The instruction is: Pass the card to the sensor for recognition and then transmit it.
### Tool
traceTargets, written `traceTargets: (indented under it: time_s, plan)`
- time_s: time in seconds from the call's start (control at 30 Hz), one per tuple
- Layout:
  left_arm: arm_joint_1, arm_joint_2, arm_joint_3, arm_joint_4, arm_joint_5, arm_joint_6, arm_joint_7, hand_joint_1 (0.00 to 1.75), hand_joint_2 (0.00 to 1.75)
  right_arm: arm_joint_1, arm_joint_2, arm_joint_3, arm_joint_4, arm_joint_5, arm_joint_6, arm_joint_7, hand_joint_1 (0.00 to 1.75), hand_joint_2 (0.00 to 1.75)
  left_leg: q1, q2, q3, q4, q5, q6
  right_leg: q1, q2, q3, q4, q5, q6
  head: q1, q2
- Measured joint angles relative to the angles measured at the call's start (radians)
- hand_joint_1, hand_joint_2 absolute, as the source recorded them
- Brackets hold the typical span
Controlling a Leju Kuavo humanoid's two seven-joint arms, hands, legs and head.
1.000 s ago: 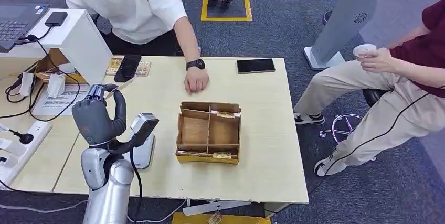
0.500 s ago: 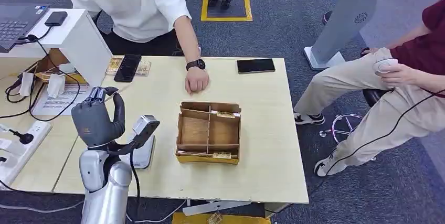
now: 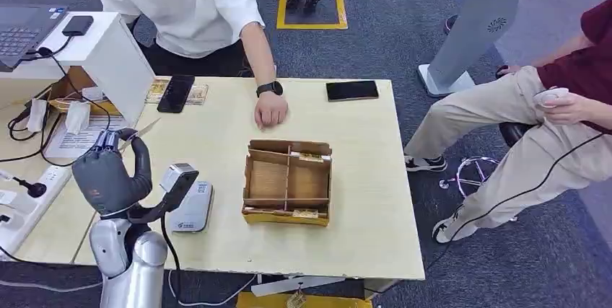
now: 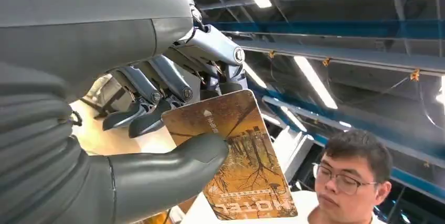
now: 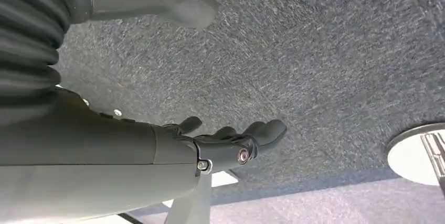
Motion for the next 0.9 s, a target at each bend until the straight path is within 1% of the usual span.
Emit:
traceTargets:
  time_s: [0.17, 0.47, 0.67, 0.9]
  plan:
    - [0.042, 0.005, 0.000, -0.023, 0.024, 0.000, 0.011, 1.75, 1.75, 0.003, 0.007, 0.000, -0.017, -0.014, 0.000, 0.012, 0.00, 1.75, 0.000, 0.000, 0.000, 0.000, 0.000, 0.000, 0.000, 0.000, 0.000, 0.000, 0.000, 0.000, 0.000, 0.000]
    - [0.054, 0.005, 0.000, -0.043, 0.019, 0.000, 0.020, 1.75, 1.75, 0.004, 0.016, 0.000, -0.031, -0.022, 0.000, 0.016, 0.00, 1.75, 0.000, 0.000, 0.000, 0.000, 0.000, 0.000, 0.000, 0.000, 0.000, 0.000, 0.000, 0.000, 0.000, 0.000]
    - [0.076, 0.008, 0.000, -0.065, 0.048, 0.000, 0.009, 1.75, 1.75, 0.004, 0.019, 0.000, -0.033, -0.025, 0.000, 0.017, 0.00, 1.75, 0.000, 0.000, 0.000, 0.000, 0.000, 0.000, 0.000, 0.000, 0.000, 0.000, 0.000, 0.000, 0.000, 0.000]
    - [0.102, 0.010, 0.000, -0.092, 0.046, 0.000, 0.011, 1.75, 1.75, 0.005, 0.024, 0.000, -0.039, -0.028, 0.000, 0.018, 0.00, 1.75, 0.000, 0.000, 0.000, 0.000, 0.000, 0.000, 0.000, 0.000, 0.000, 0.000, 0.000, 0.000, 0.000, 0.000]
